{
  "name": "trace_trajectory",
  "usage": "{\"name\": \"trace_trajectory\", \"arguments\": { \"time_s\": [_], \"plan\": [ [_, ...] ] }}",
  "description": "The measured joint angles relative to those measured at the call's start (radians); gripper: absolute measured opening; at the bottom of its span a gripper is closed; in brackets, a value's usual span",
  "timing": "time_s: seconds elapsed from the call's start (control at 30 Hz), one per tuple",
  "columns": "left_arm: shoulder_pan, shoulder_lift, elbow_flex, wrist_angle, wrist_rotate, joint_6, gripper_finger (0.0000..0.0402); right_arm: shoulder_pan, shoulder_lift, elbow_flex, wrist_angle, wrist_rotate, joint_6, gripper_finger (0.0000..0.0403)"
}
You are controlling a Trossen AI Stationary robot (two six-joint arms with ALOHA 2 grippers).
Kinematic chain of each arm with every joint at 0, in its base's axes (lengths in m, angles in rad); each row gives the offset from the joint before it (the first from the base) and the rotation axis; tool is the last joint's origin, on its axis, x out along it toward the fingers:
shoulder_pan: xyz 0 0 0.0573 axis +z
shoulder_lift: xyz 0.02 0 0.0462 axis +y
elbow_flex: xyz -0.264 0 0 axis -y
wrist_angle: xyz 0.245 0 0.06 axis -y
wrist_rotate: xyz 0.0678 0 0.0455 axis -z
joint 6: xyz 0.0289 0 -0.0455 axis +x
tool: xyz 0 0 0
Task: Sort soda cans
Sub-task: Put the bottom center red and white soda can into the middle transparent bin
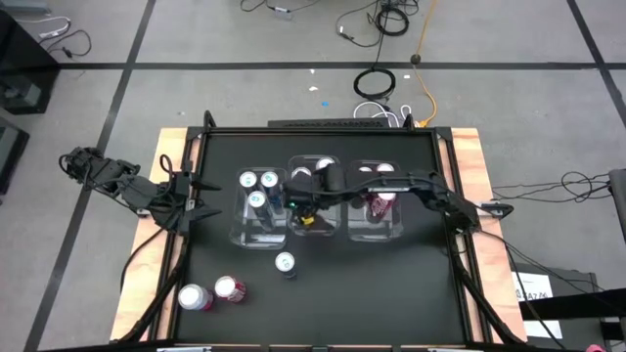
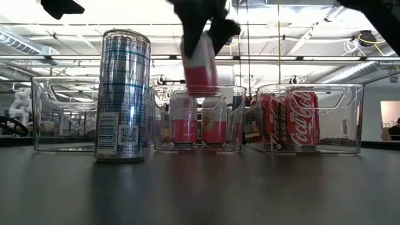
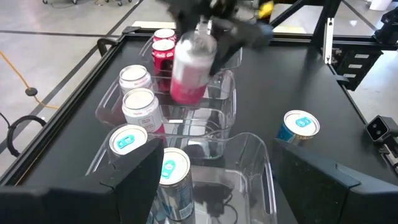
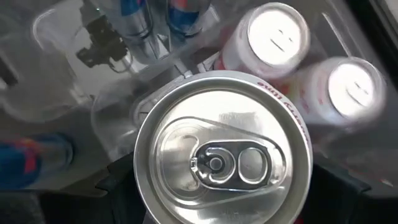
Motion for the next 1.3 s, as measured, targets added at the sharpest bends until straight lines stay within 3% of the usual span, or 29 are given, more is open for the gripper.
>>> {"name": "trace_trajectory", "arguments": {
  "time_s": [0.27, 0.5, 0.7, 1.0, 1.3],
  "plan": [
    [0.000, 0.000, 0.000, -0.002, 0.000, 0.000, 0.0304, -0.048, 0.023, -0.173, 0.234, -0.087, 0.004, 0.0306],
    [0.000, 0.000, 0.000, -0.002, 0.000, 0.001, 0.0304, -0.068, 0.023, -0.340, 0.467, -0.082, 0.059, 0.0306],
    [0.000, 0.000, 0.000, -0.002, 0.000, 0.001, 0.0304, -0.101, 0.020, -0.377, 0.495, 0.002, 0.096, 0.0306],
    [0.000, 0.000, 0.000, -0.002, 0.000, 0.002, 0.0304, -0.128, 0.020, -0.379, 0.523, -0.013, 0.113, 0.0307],
    [0.000, 0.000, 0.000, -0.002, 0.000, 0.002, 0.0304, -0.128, 0.021, -0.378, 0.528, -0.007, 0.087, 0.0335]
  ]
}}
